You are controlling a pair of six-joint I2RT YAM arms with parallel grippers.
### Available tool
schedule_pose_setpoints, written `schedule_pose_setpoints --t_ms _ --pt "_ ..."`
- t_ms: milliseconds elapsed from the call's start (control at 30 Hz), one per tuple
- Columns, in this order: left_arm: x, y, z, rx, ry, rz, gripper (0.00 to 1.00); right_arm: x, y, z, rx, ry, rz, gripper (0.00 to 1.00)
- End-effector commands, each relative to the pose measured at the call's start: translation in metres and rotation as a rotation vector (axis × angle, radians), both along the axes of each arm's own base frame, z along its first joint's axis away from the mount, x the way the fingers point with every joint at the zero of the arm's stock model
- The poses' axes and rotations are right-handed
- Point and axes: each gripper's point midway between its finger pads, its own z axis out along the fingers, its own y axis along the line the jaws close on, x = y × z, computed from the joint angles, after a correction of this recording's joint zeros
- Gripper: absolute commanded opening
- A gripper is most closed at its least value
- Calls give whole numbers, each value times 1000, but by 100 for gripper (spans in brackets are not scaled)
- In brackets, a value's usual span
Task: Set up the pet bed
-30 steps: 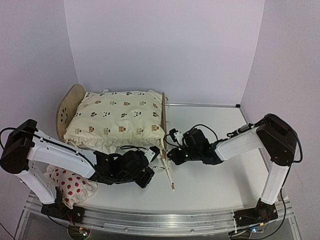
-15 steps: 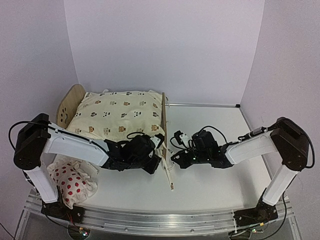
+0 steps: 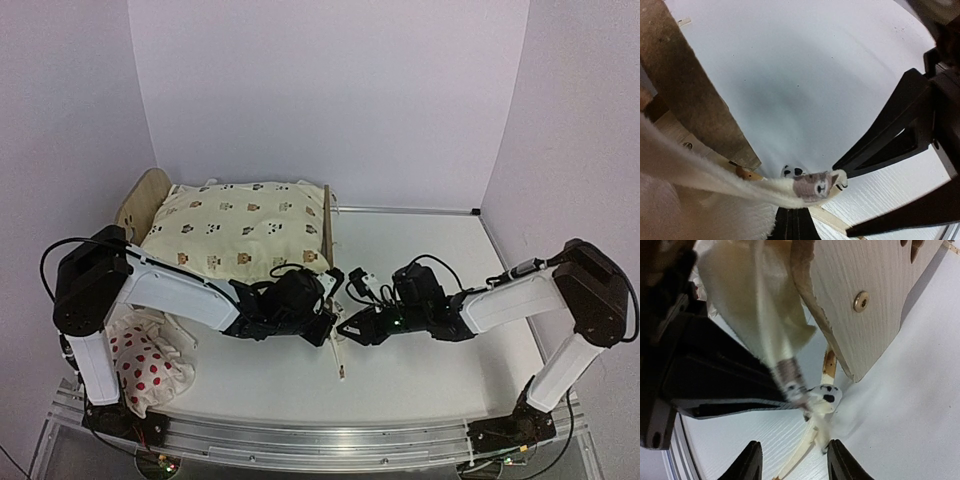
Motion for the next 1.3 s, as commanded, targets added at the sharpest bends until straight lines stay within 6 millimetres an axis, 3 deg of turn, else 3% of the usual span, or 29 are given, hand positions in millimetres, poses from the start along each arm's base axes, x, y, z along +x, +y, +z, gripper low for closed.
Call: schedule_pose_setpoints --t_ms 0,200,333,400,533,833,1267 --pt "11 -12 15 -45 -39 -7 0 -5 -5 25 37 -71 30 52" --pt "13 -12 11 -29 -52 -18 0 23 -40 33 -14 -159 -120 57" --pt "13 -12 9 -28 -54 -21 0 51 -58 31 -35 -165 -211 45" --pt "13 -13 9 -30 -53 -23 0 66 -58 28 -54 -176 -235 39" --pt "12 -14 10 -37 -52 -29 0 84 -39 15 -74 -171 -185 29" --pt "12 -12 10 -30 -55 -27 0 66 13 -8 48 8 61 24" --pt "17 -8 21 -35 -74 -11 0 26 15 -5 126 80 220 30"
